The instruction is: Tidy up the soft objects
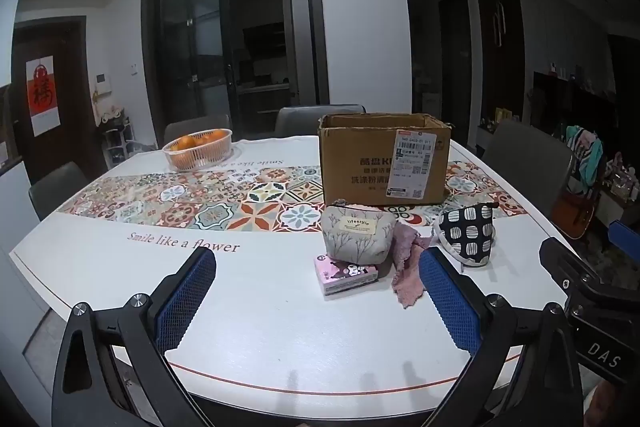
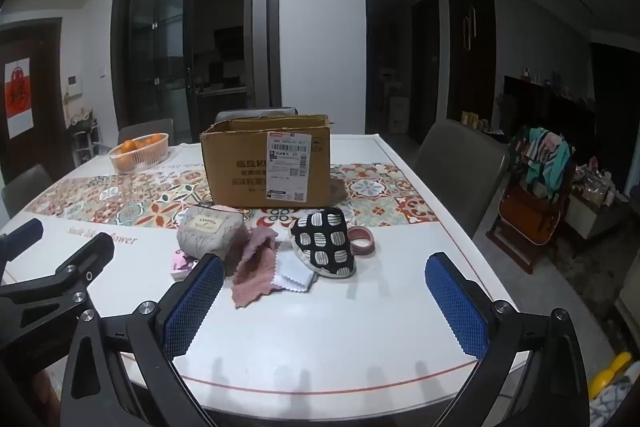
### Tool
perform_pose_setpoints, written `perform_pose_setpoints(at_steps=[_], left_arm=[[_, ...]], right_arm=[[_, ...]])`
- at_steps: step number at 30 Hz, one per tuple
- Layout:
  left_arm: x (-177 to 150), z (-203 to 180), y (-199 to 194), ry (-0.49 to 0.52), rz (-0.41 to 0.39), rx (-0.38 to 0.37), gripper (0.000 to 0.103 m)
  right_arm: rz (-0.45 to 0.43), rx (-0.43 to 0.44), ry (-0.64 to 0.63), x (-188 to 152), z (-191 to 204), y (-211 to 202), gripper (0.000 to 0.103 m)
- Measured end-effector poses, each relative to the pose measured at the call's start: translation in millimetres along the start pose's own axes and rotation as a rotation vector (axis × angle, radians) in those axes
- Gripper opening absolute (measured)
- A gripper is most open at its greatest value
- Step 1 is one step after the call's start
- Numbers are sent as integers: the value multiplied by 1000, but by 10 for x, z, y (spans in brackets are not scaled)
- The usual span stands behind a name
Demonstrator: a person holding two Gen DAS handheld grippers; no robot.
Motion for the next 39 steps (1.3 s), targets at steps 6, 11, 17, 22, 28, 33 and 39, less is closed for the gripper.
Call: perform_pose_setpoints(at_steps=[6,11,17,22,28,33,39], left_arm=[[58,51,-42,-18,12,-18,103],[0,32,-27,-20,15,-11,103],[-8,36,-14,-18,14,-7,103],[-11,48,-17,-16,12,-5,103],[-13,49,-16,-16,11,-3,103],[-6,57,-14,-19,15,-11,103],[-10,50,-23,-14,7,-6,103]], right_arm=[[0,-6,6,8,-37,-24,103],[0,-7,4,13,-56,-11,103],[2,-2,4,18,-68,-11,103],[-4,-7,5,8,-34,-30,103],[-4,-8,4,8,-31,-30,103],[-4,-7,4,8,-28,-33,103],[-4,-7,4,10,-28,-35,103]])
Point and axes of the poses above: each gripper's, at about its wrist camera, not at the fingertips, and y roughly the way its jaws point, z to its left, x to its top, the point moved 10 cm from there along y, roughly the way its jaws point, and after that the axes turned 8 degrees about -x, right-handed, at the moved point
